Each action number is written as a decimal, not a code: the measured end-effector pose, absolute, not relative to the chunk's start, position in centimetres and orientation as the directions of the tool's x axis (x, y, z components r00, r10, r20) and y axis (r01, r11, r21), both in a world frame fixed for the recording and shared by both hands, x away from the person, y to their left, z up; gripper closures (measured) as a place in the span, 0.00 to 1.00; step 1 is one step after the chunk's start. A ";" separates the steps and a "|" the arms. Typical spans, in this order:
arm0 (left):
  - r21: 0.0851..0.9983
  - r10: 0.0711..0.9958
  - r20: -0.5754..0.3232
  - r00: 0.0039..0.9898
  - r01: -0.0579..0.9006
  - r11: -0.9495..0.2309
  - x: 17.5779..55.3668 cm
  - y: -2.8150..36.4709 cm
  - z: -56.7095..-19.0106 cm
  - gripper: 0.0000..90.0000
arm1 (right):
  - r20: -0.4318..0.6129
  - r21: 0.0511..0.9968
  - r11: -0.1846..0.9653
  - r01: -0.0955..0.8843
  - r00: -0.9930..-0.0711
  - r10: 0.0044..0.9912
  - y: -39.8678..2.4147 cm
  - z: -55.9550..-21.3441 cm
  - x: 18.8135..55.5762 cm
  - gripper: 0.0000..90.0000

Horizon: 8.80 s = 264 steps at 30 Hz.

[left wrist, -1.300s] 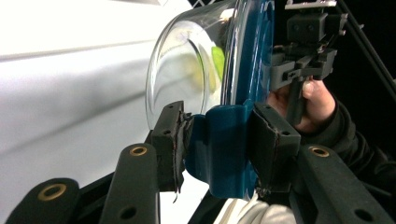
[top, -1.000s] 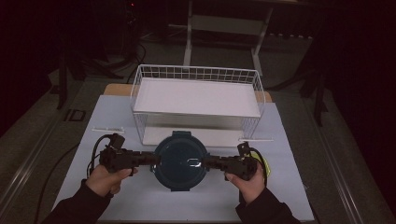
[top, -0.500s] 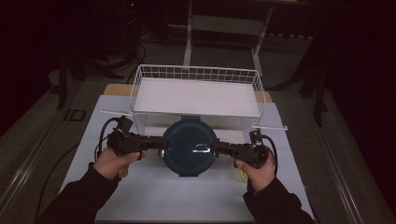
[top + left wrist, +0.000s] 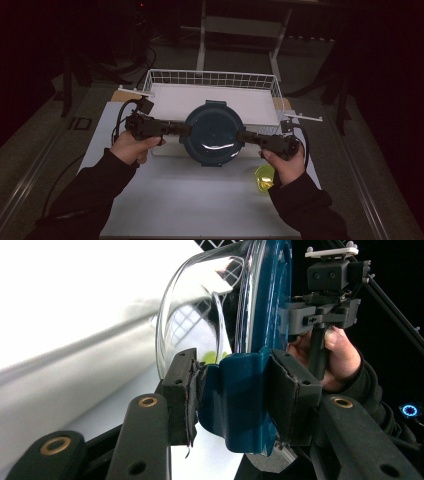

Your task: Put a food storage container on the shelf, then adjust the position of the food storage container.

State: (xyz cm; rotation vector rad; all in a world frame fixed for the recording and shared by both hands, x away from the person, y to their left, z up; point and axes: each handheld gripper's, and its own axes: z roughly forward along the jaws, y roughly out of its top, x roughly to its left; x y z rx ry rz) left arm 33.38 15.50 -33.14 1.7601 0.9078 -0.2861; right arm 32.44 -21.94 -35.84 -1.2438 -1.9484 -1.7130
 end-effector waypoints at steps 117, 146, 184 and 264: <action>0.898 0.565 -0.240 0.789 0.401 -0.179 30.7 12.7 -35.3 0.01 | 0.345 0.798 0.157 0.581 -0.655 0.673 -16.5 -31.3 33.4 0.99; 0.891 0.579 -0.243 0.778 0.415 -0.184 26.8 13.8 -41.4 0.01 | 0.366 0.767 0.158 0.622 -0.627 0.687 -14.0 -32.2 35.8 1.00; 0.877 0.569 -0.253 0.782 0.434 -0.207 24.8 15.6 -44.4 0.01 | 0.369 0.835 0.133 0.534 -0.722 0.585 -17.8 -34.3 32.1 0.18; 0.907 0.535 -0.245 0.809 0.386 -0.167 23.7 16.8 -47.8 0.01 | 0.230 0.686 0.166 0.708 -0.428 0.874 -35.2 -51.5 26.6 1.00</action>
